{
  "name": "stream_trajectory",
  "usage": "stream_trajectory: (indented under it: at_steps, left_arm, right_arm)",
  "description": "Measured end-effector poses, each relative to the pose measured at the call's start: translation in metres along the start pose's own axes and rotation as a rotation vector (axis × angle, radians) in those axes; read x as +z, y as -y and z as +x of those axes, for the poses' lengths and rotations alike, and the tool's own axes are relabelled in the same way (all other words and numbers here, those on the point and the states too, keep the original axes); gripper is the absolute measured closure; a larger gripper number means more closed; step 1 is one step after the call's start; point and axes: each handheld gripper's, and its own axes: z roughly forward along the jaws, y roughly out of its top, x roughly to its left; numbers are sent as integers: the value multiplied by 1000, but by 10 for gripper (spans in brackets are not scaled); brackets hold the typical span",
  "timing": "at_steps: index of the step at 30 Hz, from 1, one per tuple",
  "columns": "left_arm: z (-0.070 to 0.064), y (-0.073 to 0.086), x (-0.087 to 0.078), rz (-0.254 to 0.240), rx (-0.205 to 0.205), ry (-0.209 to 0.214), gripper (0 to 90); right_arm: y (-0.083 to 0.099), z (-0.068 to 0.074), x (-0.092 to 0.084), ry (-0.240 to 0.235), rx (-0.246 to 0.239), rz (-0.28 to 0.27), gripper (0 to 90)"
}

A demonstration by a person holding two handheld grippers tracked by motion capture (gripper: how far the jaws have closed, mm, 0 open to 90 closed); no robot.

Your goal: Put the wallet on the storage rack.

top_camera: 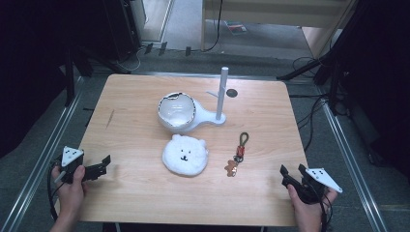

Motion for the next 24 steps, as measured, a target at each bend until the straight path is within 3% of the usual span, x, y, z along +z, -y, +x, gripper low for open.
stream_trajectory:
  at_steps: [5,11,15,24]
  left_arm:
    - [0,0,0,-4,1,-1,4]
    - [0,1,-1,-9,-1,5,4]
    - [-1,0,1,-1,11,-2,4]
    - [0,1,-1,-11,0,3,4]
  right_arm:
    - [-3,11,1,-21,-12,9,295]
    - [-16,34,2,-27,-55,13,275]
    - [-25,49,2,-58,-53,26,278]
    - [-36,87,7,-97,-115,54,280]
